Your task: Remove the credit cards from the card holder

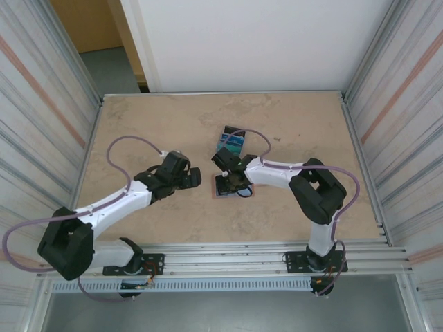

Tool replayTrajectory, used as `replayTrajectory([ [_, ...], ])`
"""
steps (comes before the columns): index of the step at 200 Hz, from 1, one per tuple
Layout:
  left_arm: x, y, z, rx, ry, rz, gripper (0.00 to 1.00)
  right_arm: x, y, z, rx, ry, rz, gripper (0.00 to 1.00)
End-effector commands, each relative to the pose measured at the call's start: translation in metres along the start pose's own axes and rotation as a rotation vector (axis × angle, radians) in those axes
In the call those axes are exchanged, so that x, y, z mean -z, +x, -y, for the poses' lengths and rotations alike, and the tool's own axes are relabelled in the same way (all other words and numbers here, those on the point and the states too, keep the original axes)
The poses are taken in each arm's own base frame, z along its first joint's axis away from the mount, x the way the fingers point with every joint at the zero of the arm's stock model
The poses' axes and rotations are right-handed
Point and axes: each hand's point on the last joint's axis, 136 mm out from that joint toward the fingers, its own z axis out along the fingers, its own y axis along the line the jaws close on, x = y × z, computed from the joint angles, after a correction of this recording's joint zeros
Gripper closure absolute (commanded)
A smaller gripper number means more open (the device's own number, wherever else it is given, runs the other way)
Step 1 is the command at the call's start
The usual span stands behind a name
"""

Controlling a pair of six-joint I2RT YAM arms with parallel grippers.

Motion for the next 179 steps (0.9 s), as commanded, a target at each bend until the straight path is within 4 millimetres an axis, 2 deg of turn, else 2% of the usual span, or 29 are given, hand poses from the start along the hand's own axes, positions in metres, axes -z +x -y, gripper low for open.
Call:
replayTrajectory([
  [1, -0.013, 0.004, 0.008, 0.0, -0.038, 0.009, 0.01, 0.015, 0.003, -0.004, 0.0, -0.014, 0.008, 0.99],
  [39, -0.038, 0.018, 0.027, -0.023, -0.081, -0.032, 0.01, 0.016, -0.001, 0.005, -0.028, 0.036, 0.036, 0.91],
  [56, -0.043, 0.022, 0.032, -0.017, -0.072, -0.042, 0.01, 0.018, -0.002, 0.012, -0.034, 0.081, 0.052, 0.83],
  [135, -0.046, 0.026, 0.031, -0.011, -0.077, -0.057, 0.01, 0.038, -0.013, 0.044, -0.063, 0.256, 0.158, 0.72],
  [179, -0.045, 0.024, 0.034, -0.02, -0.073, -0.055, 0.01, 0.038, -0.012, 0.061, -0.102, 0.293, 0.155, 0.71],
])
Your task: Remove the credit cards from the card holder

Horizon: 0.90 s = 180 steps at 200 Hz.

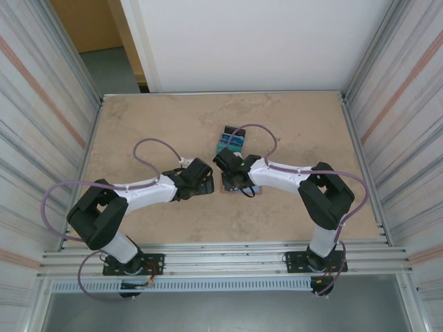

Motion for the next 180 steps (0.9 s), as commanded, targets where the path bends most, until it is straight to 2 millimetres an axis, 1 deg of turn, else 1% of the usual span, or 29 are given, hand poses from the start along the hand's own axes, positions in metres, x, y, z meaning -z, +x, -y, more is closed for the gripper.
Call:
replayTrajectory([
  [1, 0.003, -0.014, 0.007, 0.017, 0.004, 0.039, 0.01, 0.006, 0.0, 0.022, -0.049, 0.065, 0.015, 0.71],
  [28, 0.003, -0.018, 0.013, 0.007, 0.016, 0.041, 0.01, 0.011, -0.001, 0.027, -0.071, 0.066, 0.039, 0.69],
  [58, 0.005, -0.021, 0.022, -0.009, 0.032, 0.044, 0.01, 0.017, -0.004, 0.038, -0.102, 0.072, 0.066, 0.67],
  [91, 0.005, -0.024, 0.033, -0.021, 0.046, 0.047, 0.01, 0.013, -0.003, 0.055, -0.136, 0.082, 0.059, 0.67],
  [110, 0.005, -0.026, 0.039, -0.03, 0.053, 0.047, 0.01, 0.009, -0.003, 0.059, -0.155, 0.053, 0.05, 0.67],
  [124, 0.004, -0.025, 0.042, -0.034, 0.051, 0.041, 0.01, 0.007, -0.003, 0.05, -0.143, -0.022, 0.044, 0.62],
  [136, 0.003, -0.025, 0.041, -0.023, 0.046, 0.037, 0.01, 0.011, -0.004, 0.037, -0.107, -0.073, 0.058, 0.61],
  [156, 0.002, -0.022, 0.038, 0.011, 0.041, 0.028, 0.01, 0.018, -0.005, 0.024, -0.028, -0.071, 0.083, 0.6],
  [170, 0.002, -0.021, 0.032, 0.046, 0.03, 0.018, 0.01, 0.02, -0.004, 0.017, 0.006, -0.063, 0.082, 0.53],
  [180, 0.001, -0.021, 0.026, 0.077, 0.024, 0.013, 0.01, 0.019, -0.004, 0.013, 0.014, -0.065, 0.077, 0.51],
])
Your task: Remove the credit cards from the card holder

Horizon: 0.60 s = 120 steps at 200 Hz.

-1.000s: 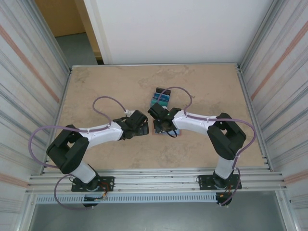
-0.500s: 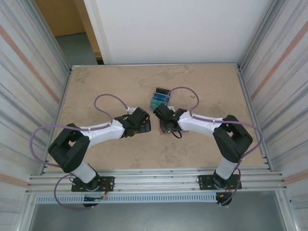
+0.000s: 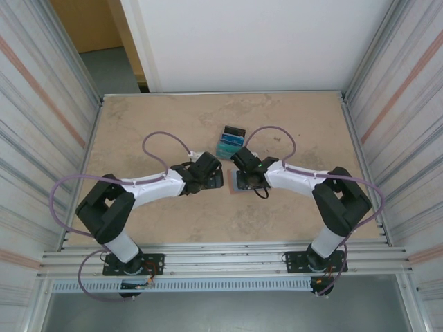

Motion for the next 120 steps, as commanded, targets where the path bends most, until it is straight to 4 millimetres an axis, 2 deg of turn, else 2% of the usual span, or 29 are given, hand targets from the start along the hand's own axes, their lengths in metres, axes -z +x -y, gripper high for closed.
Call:
replayTrajectory([
  [1, 0.0, 0.0, -0.01, 0.078, -0.023, -0.01, 0.01, 0.013, -0.011, -0.019, 0.054, -0.041, 0.038, 0.5],
  [38, 0.002, -0.002, -0.028, 0.145, -0.029, -0.003, 0.01, -0.004, -0.009, -0.02, 0.048, -0.006, 0.008, 0.44],
  [73, 0.003, -0.003, -0.029, 0.135, -0.028, -0.005, 0.01, -0.018, -0.012, -0.017, 0.054, 0.017, -0.008, 0.42],
  [91, 0.002, -0.002, -0.029, 0.136, -0.028, -0.009, 0.01, -0.024, -0.01, -0.014, 0.042, 0.021, -0.025, 0.43],
  [120, 0.0, -0.001, -0.028, 0.137, -0.022, -0.014, 0.01, -0.032, -0.005, -0.01, 0.027, 0.019, -0.046, 0.51],
])
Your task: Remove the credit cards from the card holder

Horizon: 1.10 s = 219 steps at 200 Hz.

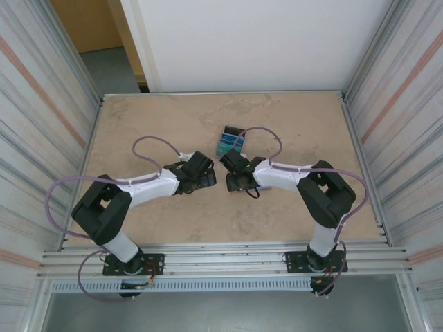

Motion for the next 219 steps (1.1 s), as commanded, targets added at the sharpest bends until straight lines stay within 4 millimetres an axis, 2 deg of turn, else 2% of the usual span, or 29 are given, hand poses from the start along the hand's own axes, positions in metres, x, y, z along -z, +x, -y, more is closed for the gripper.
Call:
replayTrajectory([
  [1, 0.005, -0.002, -0.001, 0.024, 0.011, 0.009, 0.01, -0.005, -0.003, 0.001, -0.01, -0.005, -0.007, 0.51],
  [34, 0.004, -0.002, 0.0, 0.017, 0.011, 0.007, 0.01, -0.01, 0.001, 0.006, -0.039, -0.025, -0.021, 0.59],
  [57, 0.005, -0.002, 0.0, 0.015, 0.012, 0.008, 0.01, -0.009, 0.002, 0.006, -0.046, -0.037, -0.023, 0.68],
  [71, 0.005, -0.001, 0.0, 0.013, 0.013, 0.006, 0.01, -0.006, 0.001, 0.001, -0.048, -0.069, -0.023, 0.79],
  [94, 0.006, -0.002, 0.004, 0.007, 0.031, 0.012, 0.01, 0.004, -0.001, -0.012, -0.047, -0.146, -0.017, 0.89],
  [118, 0.01, -0.003, 0.018, -0.033, 0.049, 0.029, 0.01, 0.02, -0.001, -0.028, -0.043, -0.253, 0.0, 0.9],
  [134, 0.008, 0.0, 0.025, -0.044, 0.048, 0.014, 0.01, 0.025, 0.001, -0.031, -0.049, -0.285, 0.002, 0.89],
  [189, -0.003, 0.021, 0.049, -0.079, 0.142, -0.084, 0.01, 0.018, 0.012, -0.027, -0.063, -0.295, -0.015, 0.88],
  [201, -0.004, 0.028, 0.051, -0.097, 0.161, -0.111, 0.01, 0.018, 0.012, -0.027, -0.072, -0.311, -0.015, 0.88],
  [219, -0.009, 0.039, 0.042, -0.133, 0.126, -0.152, 0.01, 0.02, 0.011, -0.026, -0.091, -0.338, -0.01, 0.88],
])
